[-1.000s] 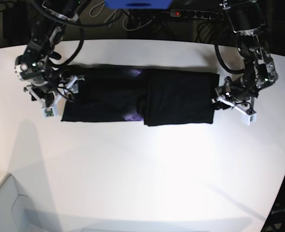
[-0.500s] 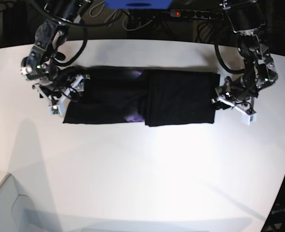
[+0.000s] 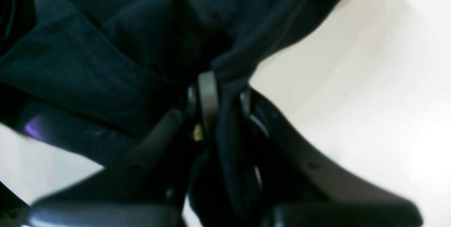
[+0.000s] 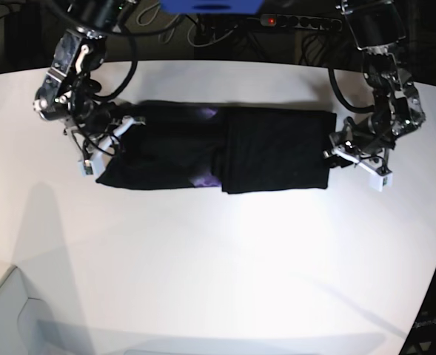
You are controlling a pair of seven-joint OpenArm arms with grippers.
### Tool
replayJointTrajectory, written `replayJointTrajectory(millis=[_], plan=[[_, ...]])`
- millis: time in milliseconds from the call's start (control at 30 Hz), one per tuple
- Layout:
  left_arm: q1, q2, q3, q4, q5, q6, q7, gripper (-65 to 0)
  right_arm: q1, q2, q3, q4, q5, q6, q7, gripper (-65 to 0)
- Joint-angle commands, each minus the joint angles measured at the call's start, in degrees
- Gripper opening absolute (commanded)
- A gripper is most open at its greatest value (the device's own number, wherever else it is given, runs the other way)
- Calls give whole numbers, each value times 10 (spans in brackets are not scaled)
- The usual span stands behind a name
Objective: Layout the t-shirt on the table in an organized manner, then fold the t-shirt properly
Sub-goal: 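Release the left gripper and regrasp the strip end with the right gripper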
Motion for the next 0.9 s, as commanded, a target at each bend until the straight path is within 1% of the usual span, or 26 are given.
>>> replayJointTrajectory(millis=[0,167,267,333,367,433,467,533,600,733,867], plan=[[2,-5,-1,15,14,6,19,-370,3,2,0,22,-2,2,1,-650],[19,-5,-2,106,18,6,19,-378,2,0,0,102,-2,2,0,-650],[21,-6,-4,143,19,6,19,-447,2,0,0,124,-2,2,0,-650],[32,-14,-16,154,14,7,19,-500,2,0,0,131,-2,2,0,-650],[35,-13,-26,157,15,7,19,-530,2,0,0,133,-2,2,0,-650],[33,-14,-34,149,21,10,19,-624,2,0,0,134,-2,2,0,-650],[33,-15,-27,136,21,11,19,-650,1,-1,0,135,-2,2,0,-650],[32,-19,-7,104,21,11,19,-639,-1,-1,-1,135,-2,2,0,-650],[31,-24,9,73,21,11,19,-650,-2,-2,-2,139,-2,2,0,-650],[17,-25,51,28,21,11,13,-649,-14,-2,-25,161,-2,2,0,-650],[3,-26,72,-3,21,11,12,-649,-29,-2,-49,192,-2,2,0,-650]])
